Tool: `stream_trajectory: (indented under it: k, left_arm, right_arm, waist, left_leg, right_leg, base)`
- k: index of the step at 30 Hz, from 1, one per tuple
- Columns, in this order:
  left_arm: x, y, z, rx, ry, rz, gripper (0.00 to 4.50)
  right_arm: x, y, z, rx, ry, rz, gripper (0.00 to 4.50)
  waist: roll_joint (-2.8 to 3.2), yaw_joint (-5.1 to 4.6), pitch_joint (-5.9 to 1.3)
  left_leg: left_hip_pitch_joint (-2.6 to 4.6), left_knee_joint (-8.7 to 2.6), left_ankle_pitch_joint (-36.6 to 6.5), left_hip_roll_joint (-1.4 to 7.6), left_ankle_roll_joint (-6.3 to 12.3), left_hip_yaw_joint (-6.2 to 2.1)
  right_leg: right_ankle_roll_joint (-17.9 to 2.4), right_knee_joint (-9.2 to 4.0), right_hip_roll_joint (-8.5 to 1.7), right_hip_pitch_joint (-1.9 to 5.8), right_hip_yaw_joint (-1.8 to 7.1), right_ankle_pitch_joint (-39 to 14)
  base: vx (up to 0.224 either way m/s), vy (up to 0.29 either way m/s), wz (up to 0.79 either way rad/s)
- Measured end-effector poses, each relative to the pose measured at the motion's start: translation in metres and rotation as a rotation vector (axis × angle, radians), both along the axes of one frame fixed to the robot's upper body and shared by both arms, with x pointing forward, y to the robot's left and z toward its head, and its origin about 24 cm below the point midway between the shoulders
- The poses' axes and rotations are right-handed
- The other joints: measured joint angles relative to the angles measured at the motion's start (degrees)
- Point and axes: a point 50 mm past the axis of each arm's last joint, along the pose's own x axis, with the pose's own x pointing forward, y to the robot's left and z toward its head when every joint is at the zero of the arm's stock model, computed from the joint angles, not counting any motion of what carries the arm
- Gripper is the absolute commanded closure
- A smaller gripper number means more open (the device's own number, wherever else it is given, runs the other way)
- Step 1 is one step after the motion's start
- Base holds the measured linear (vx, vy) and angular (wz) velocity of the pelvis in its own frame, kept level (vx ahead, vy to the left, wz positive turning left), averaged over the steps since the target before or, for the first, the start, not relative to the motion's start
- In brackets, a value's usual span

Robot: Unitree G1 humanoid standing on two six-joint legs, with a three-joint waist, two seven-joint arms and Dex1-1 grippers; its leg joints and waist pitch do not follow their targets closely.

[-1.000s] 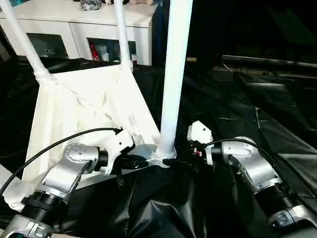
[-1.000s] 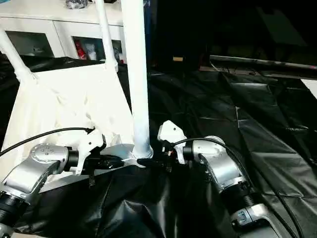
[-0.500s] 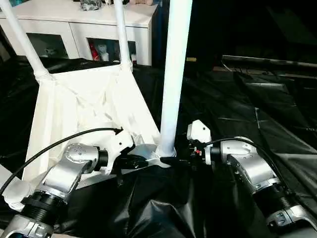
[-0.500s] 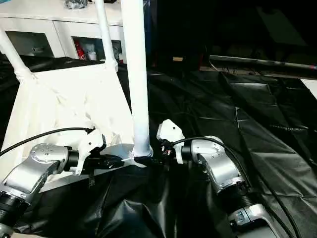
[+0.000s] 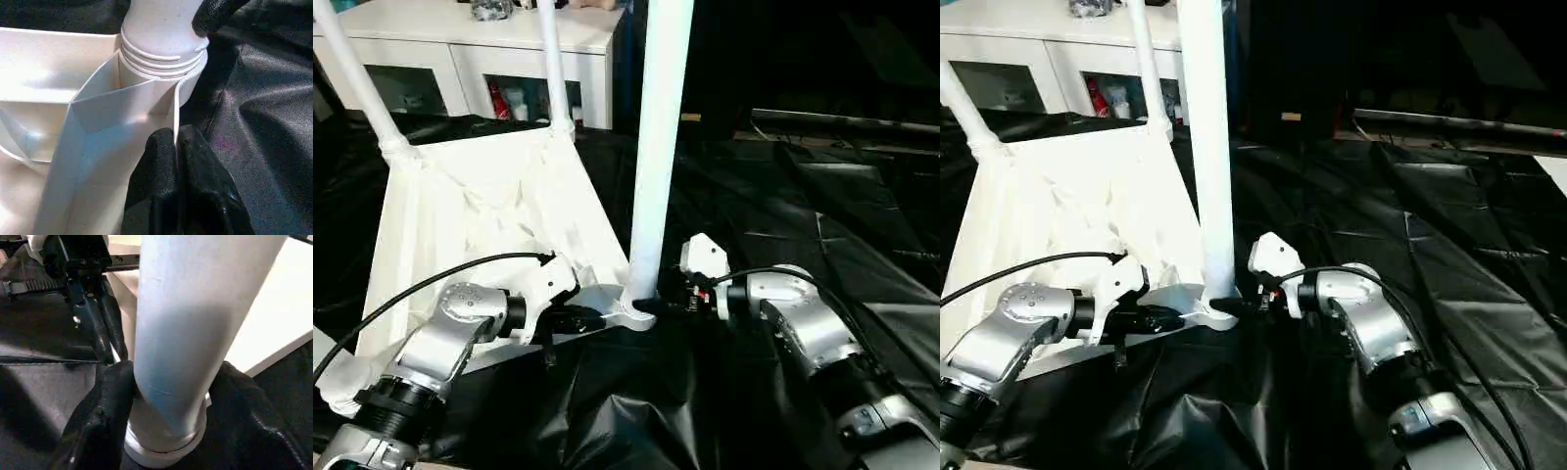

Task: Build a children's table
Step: Rotate leg to tighten

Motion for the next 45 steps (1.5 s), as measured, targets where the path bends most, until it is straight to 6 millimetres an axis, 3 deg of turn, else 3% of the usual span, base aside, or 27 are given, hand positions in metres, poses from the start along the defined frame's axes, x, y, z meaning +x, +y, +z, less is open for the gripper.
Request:
stream_trajectory:
  k: [7,20,24,26,31,38,45]
  left_arm:
    - [0.002,0.000,-0.001,0.008,-0.005,0.024,4.50]
    - [0.043,-0.045,-0.002,0.027,-0.054,0.277,4.50]
    - [0.044,-0.049,-0.002,0.030,-0.063,0.295,4.50]
    - [0.044,-0.047,0.000,0.037,-0.066,0.275,4.50]
    - [0.032,-0.031,0.002,0.026,-0.056,0.141,4.50]
    - [0.011,-0.008,0.009,0.033,-0.015,-0.014,4.50]
    - [0.005,-0.003,0.010,0.047,0.010,-0.068,4.50]
  right_arm:
    - [0.002,0.002,-0.005,0.023,0.023,-0.044,2.57]
    - [0.025,0.016,-0.016,0.116,0.049,-0.560,2.59]
    - [0.027,0.017,-0.016,0.132,0.048,-0.602,2.59]
    - [0.026,0.014,-0.015,0.174,0.074,-0.587,2.03]
    - [0.018,0.000,-0.010,0.166,0.100,-0.374,1.57]
    - [0.001,-0.019,0.001,0.059,0.112,-0.064,1.57]
    - [-0.005,-0.024,-0.001,-0.008,0.133,0.058,1.72]
  waist:
    - [-0.02,-0.29,-0.02]
    - [0.04,-0.59,-0.03]
    - [0.04,-0.56,-0.05]
    - [0.07,-0.56,-0.04]
    - [0.09,-0.56,-0.02]
    - [0.03,0.25,-0.02]
    - [-0.11,0.75,0.01]
  left_leg:
    - [0.05,-0.02,0.00,0.00,0.00,0.00]
    - [0.11,-0.07,0.13,-0.01,-0.21,-0.04]
    - [0.12,-0.14,0.13,-0.01,-0.22,-0.05]
    - [0.07,-0.15,0.13,-0.01,-0.22,-0.05]
    - [-0.14,-0.25,0.15,0.04,-0.18,-0.05]
    - [-0.82,-0.15,0.36,0.08,0.43,-0.03]
    - [-0.85,-0.03,0.50,0.10,0.48,0.04]
  right_leg:
    - [-0.03,0.00,0.00,0.05,0.01,0.02]
    - [-0.08,-0.07,-0.01,0.21,0.02,0.17]
    - [-0.09,-0.11,-0.01,0.21,0.01,0.18]
    - [-0.10,-0.11,-0.01,0.19,0.01,0.19]
    - [0.06,-0.28,0.04,0.04,-0.04,0.02]
    - [-0.06,-0.22,0.03,-0.72,-0.13,-0.11]
    - [-0.10,-0.11,-0.02,-0.74,-0.10,-0.07]
  base:
    - [0.000,0.000,0.00]
    - [0.000,0.000,0.00]
    - [0.000,0.000,0.00]
    - [0.000,0.000,0.00]
    - [0.021,0.001,0.00]
    - [0.015,0.000,0.00]
    - [0.000,0.000,0.00]
